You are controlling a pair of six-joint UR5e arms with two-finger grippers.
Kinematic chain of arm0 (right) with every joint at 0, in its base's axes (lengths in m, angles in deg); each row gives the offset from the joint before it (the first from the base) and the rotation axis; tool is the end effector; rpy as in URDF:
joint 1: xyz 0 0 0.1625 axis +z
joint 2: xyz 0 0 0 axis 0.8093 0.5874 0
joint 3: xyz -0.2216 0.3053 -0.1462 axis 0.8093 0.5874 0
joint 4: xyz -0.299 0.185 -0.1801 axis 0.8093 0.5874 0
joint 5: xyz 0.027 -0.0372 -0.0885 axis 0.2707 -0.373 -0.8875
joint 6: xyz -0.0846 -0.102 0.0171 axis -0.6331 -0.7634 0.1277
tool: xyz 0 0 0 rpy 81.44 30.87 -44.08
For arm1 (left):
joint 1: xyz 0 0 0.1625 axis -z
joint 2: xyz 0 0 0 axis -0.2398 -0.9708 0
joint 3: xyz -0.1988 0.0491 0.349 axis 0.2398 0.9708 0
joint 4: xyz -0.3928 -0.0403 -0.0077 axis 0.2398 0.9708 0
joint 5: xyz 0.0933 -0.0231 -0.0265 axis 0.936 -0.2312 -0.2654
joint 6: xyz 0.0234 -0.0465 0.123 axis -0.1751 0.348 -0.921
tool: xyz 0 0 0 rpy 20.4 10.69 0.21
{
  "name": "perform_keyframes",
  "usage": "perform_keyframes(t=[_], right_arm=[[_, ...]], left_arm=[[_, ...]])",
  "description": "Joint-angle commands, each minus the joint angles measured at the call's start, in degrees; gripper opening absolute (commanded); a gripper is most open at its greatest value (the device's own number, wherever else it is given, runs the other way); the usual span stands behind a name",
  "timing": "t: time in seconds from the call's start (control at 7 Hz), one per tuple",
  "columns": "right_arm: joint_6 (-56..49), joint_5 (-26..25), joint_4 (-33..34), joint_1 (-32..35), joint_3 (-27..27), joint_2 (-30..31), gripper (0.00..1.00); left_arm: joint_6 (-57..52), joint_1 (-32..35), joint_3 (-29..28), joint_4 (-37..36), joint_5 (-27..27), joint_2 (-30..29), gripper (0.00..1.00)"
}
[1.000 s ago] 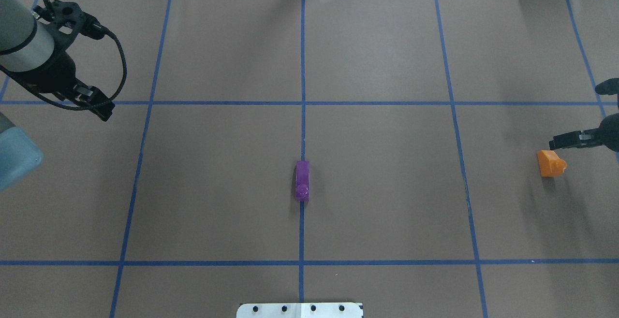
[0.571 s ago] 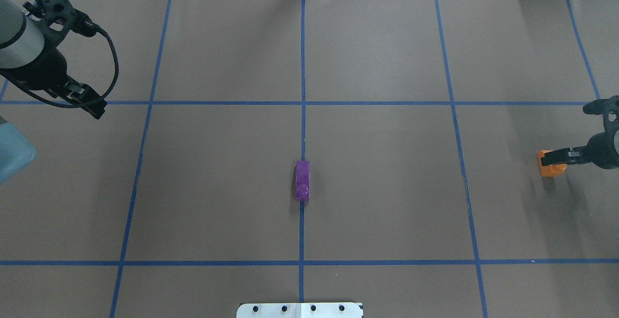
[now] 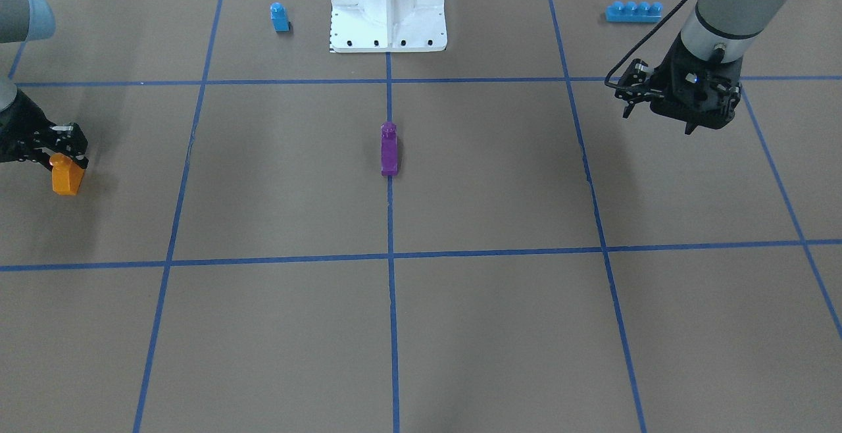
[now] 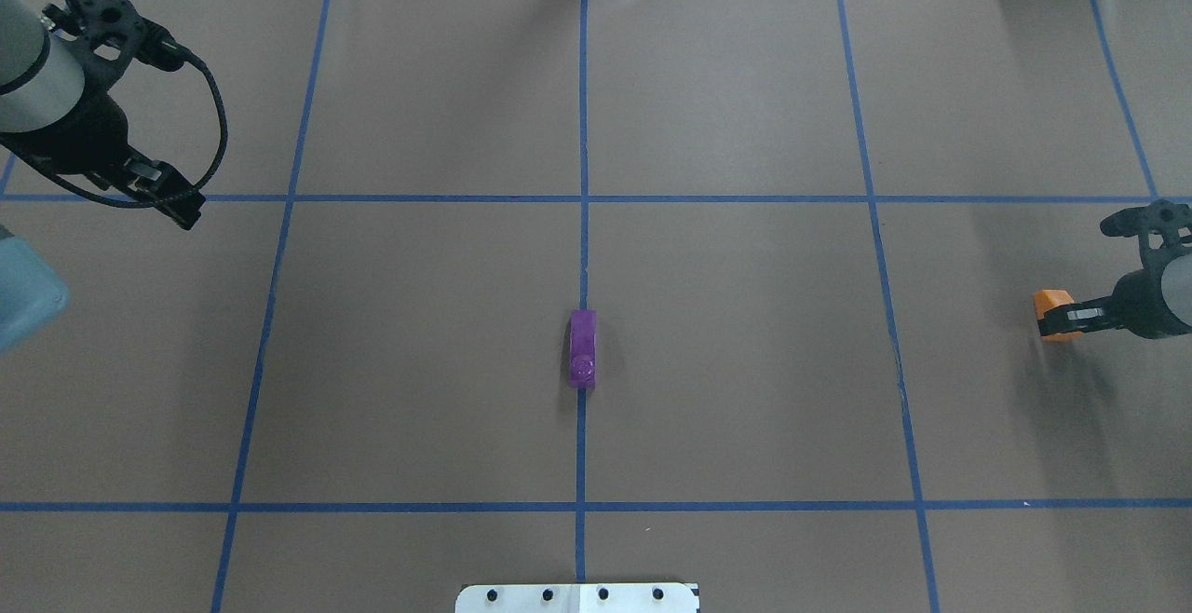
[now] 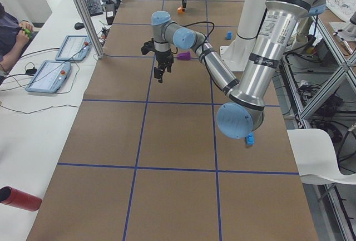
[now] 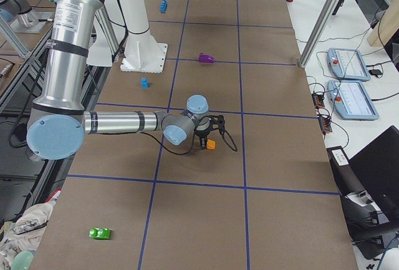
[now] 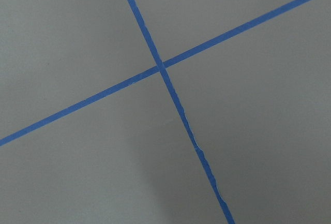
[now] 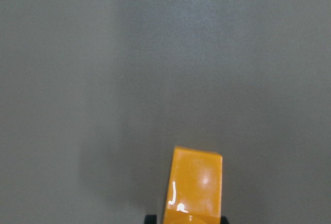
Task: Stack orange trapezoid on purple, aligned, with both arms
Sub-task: 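Carry the orange block with the right gripper over the purple block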
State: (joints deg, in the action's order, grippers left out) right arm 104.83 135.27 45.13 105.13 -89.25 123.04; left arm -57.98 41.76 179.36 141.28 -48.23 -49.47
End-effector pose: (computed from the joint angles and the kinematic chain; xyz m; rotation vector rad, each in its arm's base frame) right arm -0.2220 -0.3838 0.6189 0.1462 -0.8057 -0.0351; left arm 0.2413 -0.4673 0.3306 0.1583 0.6729 0.4028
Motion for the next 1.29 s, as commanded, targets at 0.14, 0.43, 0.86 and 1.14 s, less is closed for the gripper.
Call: perform_keyframes(t=[0.14, 0.43, 0.86, 1.14], right_arm=[[-0.31, 0.43, 0.37, -0.21, -1.57, -0.77, 0.0], [-0.22, 0.7, 5.6, 0.23, -2.19, -6.81, 0.0], [0.66, 0.79, 32.52, 0.5, -11.22, -20.41, 0.0], [4.93, 1.58, 42.88, -3.95, -11.52, -32.01, 0.0]], left_arm=[[0.05, 0.0, -0.09, 0.0, 0.0, 0.0, 1.0], [0.05, 0.0, 0.17, 0.17, -0.26, 1.13, 1.0], [-0.74, 3.93, 0.88, 0.61, -0.35, 4.55, 1.0], [-8.32, 8.93, 0.35, 1.67, -0.61, 8.07, 1.0]])
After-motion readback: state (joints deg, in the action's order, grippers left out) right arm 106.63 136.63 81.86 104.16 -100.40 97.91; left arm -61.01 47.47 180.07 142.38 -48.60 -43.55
